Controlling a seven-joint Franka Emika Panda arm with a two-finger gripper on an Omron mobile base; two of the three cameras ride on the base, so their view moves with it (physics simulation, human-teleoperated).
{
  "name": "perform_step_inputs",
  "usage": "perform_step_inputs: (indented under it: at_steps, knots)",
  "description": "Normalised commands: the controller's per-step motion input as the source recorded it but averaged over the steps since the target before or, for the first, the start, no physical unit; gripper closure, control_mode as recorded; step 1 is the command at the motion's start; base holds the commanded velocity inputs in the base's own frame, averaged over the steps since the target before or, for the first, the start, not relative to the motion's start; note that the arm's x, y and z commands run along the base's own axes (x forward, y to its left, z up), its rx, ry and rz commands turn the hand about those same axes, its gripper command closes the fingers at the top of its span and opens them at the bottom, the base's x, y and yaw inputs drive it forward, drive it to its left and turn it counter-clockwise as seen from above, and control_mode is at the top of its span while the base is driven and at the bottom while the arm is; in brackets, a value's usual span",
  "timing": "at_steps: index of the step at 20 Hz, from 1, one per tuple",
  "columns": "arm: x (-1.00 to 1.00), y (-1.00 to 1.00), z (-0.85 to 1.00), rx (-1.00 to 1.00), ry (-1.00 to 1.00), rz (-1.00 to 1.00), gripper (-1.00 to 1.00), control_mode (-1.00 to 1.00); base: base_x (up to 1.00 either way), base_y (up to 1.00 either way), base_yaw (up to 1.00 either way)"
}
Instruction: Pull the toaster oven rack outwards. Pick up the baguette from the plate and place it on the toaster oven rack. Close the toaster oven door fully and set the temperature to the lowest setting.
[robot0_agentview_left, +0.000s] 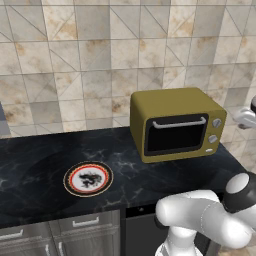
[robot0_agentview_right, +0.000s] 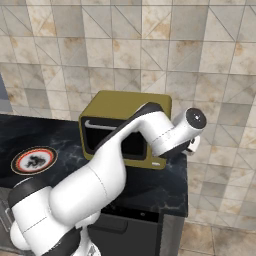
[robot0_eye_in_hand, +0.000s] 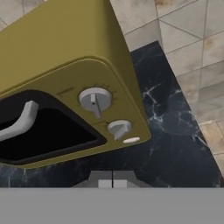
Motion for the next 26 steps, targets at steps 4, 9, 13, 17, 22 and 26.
perform_step_inputs:
  at_steps: [4,9,13,17,22,26]
  knots:
    - [0.28,0.17,0.0,0.14,0.0,0.0,1.0,-1.0,0.0,0.0,0.0]
    - [0.44,0.14,0.0,0.13,0.05,0.0,1.0,-1.0,0.0,0.0,0.0]
    - [0.38,0.03,-0.02,0.09,0.03,0.0,1.0,-1.0,0.0,0.0,0.0]
    - [0.16,0.0,-0.1,0.06,0.0,0.0,1.0,-1.0,0.0,0.0,0.0]
    - [0.08,0.0,-0.16,0.03,0.0,0.0,1.0,-1.0,0.0,0.0,0.0]
    - [0.09,0.0,-0.18,0.02,0.0,0.0,1.0,-1.0,0.0,0.0,0.0]
